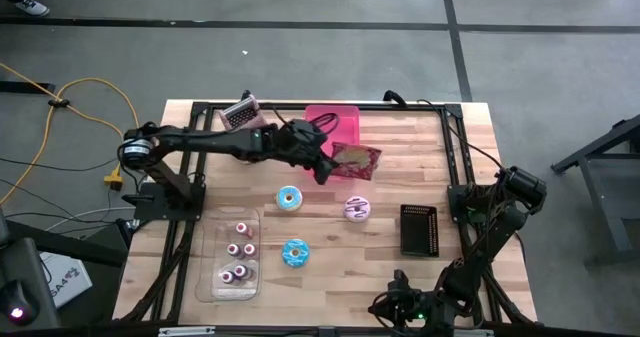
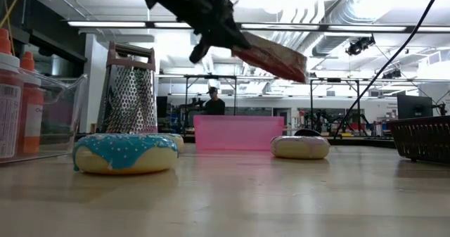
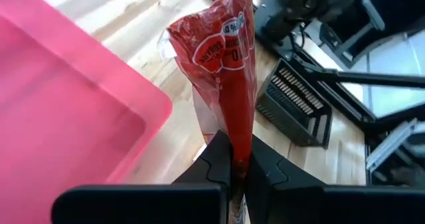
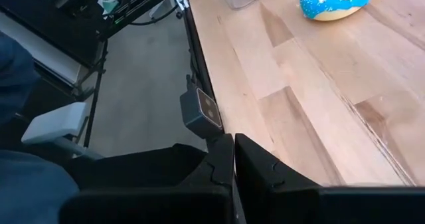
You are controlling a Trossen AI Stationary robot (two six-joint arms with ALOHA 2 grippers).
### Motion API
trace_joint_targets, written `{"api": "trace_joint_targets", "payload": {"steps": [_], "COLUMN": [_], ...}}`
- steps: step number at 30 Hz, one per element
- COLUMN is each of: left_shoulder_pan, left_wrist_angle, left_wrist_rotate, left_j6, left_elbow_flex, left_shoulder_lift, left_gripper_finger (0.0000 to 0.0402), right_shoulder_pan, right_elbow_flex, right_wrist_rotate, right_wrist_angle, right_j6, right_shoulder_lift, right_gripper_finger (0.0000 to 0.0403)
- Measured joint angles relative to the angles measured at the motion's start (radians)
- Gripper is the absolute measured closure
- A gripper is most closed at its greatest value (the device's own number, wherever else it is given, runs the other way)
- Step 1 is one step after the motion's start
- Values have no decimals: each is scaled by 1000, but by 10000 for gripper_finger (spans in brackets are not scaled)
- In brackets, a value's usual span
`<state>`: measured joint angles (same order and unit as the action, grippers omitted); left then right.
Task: Pick & Place Food Item
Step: Put the popcorn bag into the red bin
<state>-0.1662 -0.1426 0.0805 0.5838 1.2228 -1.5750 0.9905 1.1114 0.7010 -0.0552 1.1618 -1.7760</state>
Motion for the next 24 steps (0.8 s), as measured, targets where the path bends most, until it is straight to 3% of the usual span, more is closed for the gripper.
{"api": "trace_joint_targets", "payload": {"steps": [3, 9, 15, 24], "left_shoulder_pan": [-17, -25, -19, -15], "left_wrist_angle": [-36, -189, -222, -225], "left_wrist_rotate": [-47, -292, -446, -591], "left_j6": [-100, -305, -469, -689], "left_elbow_flex": [1, 0, 0, 1], "left_shoulder_lift": [43, 80, 72, -20], "left_gripper_finger": [394, 394, 394, 394], "right_shoulder_pan": [-1, -8, -17, -22], "right_elbow_flex": [0, 0, 0, 0], "right_wrist_rotate": [1, 2, 8, 6], "right_wrist_angle": [0, -1, -2, -1], "right_j6": [-8, -9, -15, -16], "right_shoulder_lift": [0, 0, 0, 0], "right_gripper_finger": [401, 401, 401, 401]}}
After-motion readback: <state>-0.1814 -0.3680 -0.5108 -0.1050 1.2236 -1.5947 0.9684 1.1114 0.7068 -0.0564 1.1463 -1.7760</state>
